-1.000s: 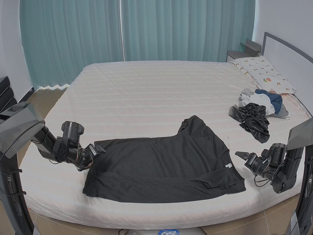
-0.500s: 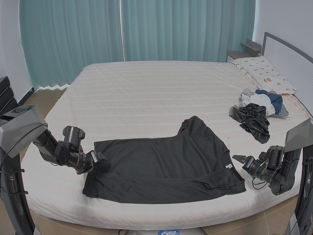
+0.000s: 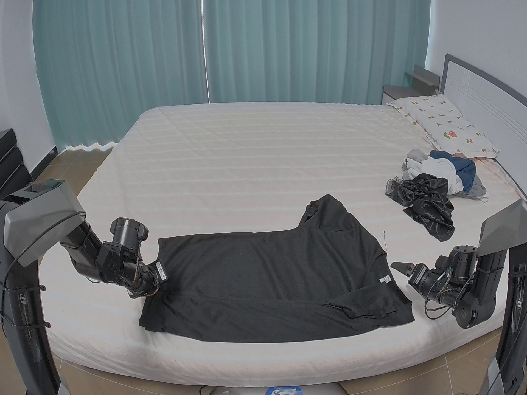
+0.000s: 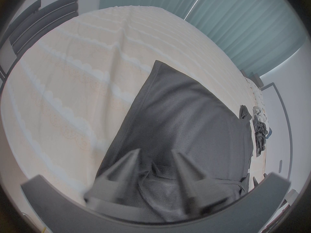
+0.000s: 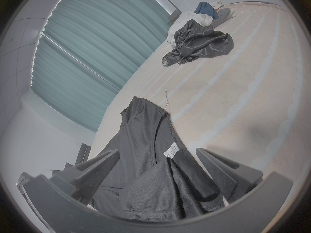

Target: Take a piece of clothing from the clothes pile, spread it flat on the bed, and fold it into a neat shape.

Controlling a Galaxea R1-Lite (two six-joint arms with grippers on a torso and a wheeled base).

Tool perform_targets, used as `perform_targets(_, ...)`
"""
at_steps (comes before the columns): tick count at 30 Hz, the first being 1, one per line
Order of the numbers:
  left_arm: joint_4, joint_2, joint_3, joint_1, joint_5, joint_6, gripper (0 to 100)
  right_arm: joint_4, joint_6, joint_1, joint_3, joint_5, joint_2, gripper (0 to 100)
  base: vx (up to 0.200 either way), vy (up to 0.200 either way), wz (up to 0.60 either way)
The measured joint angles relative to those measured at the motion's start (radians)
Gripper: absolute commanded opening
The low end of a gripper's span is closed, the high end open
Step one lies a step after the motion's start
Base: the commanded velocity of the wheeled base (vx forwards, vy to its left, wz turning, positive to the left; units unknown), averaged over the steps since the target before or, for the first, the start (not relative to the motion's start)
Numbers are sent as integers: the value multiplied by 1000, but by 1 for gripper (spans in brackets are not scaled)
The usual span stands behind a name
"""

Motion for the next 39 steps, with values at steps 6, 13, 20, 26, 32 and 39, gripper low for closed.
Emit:
perform_targets(6,0,-16,21,2,33,-11,0,0,-18,1,-2,0,7,100,0,0,0)
perform_targets(13,1,-75,57,3,38,-19,0,0,-34,3,-9,-1,9,100,0,0,0)
perform_targets(20,0,-99,66,10,35,-13,100,0,-37,8,-12,-1,10,100,0,0,0)
perform_targets(26,-5,-90,63,30,29,-10,100,0,-37,8,-6,0,10,100,0,0,0)
perform_targets(32,-9,-86,60,37,0,-15,100,0,-38,8,-5,0,11,100,0,0,0)
perform_targets(39,-5,-80,53,29,-73,-20,100,0,-37,12,-5,0,13,100,0,0,0)
